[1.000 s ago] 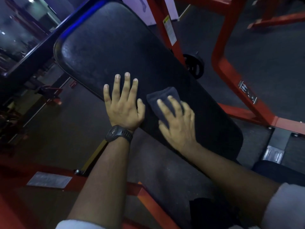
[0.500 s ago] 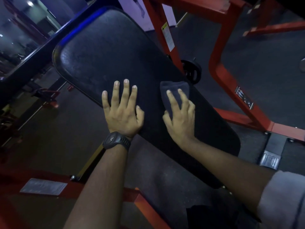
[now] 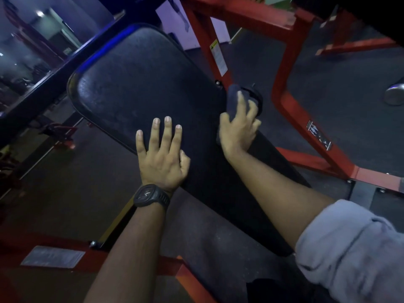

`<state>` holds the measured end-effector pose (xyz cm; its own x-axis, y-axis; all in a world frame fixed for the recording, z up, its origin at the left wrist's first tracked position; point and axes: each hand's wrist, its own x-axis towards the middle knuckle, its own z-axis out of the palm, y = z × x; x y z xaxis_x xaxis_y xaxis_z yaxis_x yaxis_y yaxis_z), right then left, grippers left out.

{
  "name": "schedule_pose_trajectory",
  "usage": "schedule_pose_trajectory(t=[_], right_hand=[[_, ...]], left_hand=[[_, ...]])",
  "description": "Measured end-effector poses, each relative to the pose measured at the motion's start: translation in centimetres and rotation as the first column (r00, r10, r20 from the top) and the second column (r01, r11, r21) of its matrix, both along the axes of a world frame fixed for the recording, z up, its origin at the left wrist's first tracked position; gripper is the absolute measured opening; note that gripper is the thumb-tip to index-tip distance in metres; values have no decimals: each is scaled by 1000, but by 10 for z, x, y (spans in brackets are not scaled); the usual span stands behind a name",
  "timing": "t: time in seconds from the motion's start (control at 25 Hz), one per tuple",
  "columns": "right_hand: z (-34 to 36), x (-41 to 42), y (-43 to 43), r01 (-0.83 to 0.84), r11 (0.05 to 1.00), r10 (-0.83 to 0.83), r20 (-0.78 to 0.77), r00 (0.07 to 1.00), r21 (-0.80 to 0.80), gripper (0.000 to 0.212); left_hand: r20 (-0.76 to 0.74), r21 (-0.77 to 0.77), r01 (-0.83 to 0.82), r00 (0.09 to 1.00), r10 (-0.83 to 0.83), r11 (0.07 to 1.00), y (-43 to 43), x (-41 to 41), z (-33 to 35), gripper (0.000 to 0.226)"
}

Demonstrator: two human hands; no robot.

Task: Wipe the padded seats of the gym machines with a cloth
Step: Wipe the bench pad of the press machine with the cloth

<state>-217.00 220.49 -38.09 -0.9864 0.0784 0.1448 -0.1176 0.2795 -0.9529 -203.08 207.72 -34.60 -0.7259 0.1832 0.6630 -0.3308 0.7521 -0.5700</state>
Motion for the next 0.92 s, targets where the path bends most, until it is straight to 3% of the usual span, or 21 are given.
schedule_pose_trajectory(t=[0.04,0.08,0.12,0.16,0.24,0.28,0.32,0.4,0.44,0.48,0.52,0.56,0.6,0.64,0.68,0.72,0.76,0.8,0.84,0.88,0.92], right_hand=[[1,9,-5,-27,996,39,-162,986,80,67],[-9,15,-4,-71,972,163,-430,888,223,66],[-19,11,2,-86,937,278,-573,771,339,65],[-23,0,6,-92,932,292,-576,764,350,65],[-9,-5,5,-63,992,88,-237,967,110,67],[1,4,-1,-39,998,44,-91,995,52,67],[5,13,-7,-51,994,67,-166,984,100,67],[-6,15,-5,-107,931,295,-543,786,350,66],[-8,2,0,-107,919,323,-565,759,380,66],[-5,-9,2,-109,949,246,-474,845,297,67],[3,-12,0,-82,988,115,-271,956,133,68],[10,-3,-2,-49,998,50,-53,997,27,68],[11,10,-3,-40,998,41,-17,999,42,69],[0,21,-3,-61,987,89,-193,977,147,69],[-18,29,5,-106,955,217,-410,886,276,70],[-34,30,13,-130,926,300,-485,822,353,70],[-43,27,17,-127,935,267,-423,866,330,71],[-42,27,14,-75,978,119,-225,967,196,71],[-31,38,8,21,999,-23,49,999,31,71],[-20,53,1,71,997,-67,220,973,-10,71],[-17,68,-4,44,998,-52,171,984,50,72]], left_hand=[[7,-1,4,1000,-4,1000,0,0,0,58],[16,-6,8,1000,-8,1000,0,0,1,58],[23,-14,11,1000,-10,1000,-1,0,2,58],[30,-18,10,1000,-9,1000,-1,-1,2,58],[49,-17,3,999,-3,1000,1,-1,2,57],[58,-22,1,998,0,1000,2,-1,1,58],[69,-26,-1,998,3,1000,2,0,0,58],[83,-34,-10,996,13,999,2,-1,1,58],[81,-36,-14,997,17,999,1,-2,2,58],[78,-37,-14,997,17,999,1,-2,3,57],[80,-43,-6,997,9,999,1,-2,3,57],[88,-56,11,996,-7,998,0,-2,2,56],[100,-71,37,995,-30,997,0,-2,2,56],[115,-82,65,992,-55,995,0,-2,2,55],[126,-90,84,989,-73,992,-1,-4,3,55],[129,-97,91,989,-78,991,-3,-5,4,54],[126,-98,91,989,-78,991,-3,-6,4,54],[121,-97,87,990,-75,992,-3,-5,4,54],[120,-95,87,990,-76,992,-3,-4,4,54],[126,-93,98,988,-86,991,-3,-4,4,54],[140,-91,112,985,-98,990,-2,-5,4,54]])
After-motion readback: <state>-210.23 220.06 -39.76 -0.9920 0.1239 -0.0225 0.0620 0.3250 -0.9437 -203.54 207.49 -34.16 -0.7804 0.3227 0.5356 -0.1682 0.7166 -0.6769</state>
